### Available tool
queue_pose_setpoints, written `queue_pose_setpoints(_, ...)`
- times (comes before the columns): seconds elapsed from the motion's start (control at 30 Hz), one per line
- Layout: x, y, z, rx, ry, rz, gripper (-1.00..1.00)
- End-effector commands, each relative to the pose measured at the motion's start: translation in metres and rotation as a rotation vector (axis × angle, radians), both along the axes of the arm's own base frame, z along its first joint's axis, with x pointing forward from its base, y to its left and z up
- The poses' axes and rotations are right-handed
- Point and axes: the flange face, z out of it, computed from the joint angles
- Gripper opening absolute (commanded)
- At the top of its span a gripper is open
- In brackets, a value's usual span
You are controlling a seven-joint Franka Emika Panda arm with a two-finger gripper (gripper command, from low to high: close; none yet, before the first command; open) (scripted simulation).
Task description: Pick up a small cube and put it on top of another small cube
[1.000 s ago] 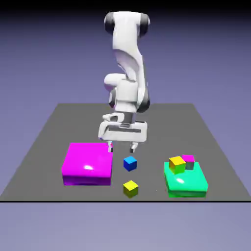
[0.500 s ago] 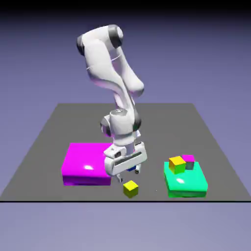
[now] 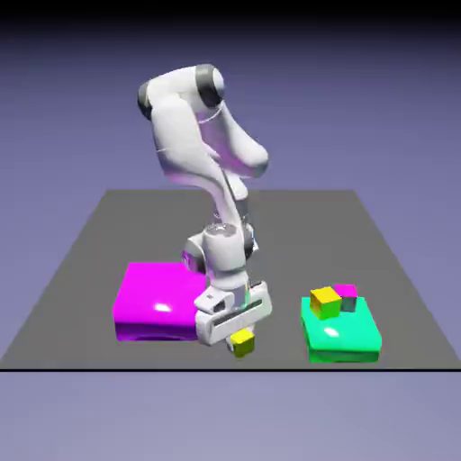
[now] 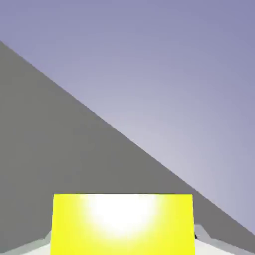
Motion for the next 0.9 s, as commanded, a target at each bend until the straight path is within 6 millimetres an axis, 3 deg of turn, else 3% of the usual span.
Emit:
queue_pose_setpoints(0.0, -0.001, -0.001, 0.008, -0.001, 0.001, 0.001, -1.00)
queue_pose_setpoints(0.1, -0.007, -0.001, 0.028, -0.009, 0.007, 0.002, -1.00)
queue_pose_setpoints(0.43, -0.020, 0.107, 0.095, -0.058, 0.031, -0.186, -1.00)
queue_pose_setpoints(0.77, -0.080, 0.215, 0.156, -0.008, 0.008, -0.364, -1.00)
queue_pose_setpoints(0.87, -0.080, 0.217, 0.154, -0.008, 0.006, -0.370, -1.00)
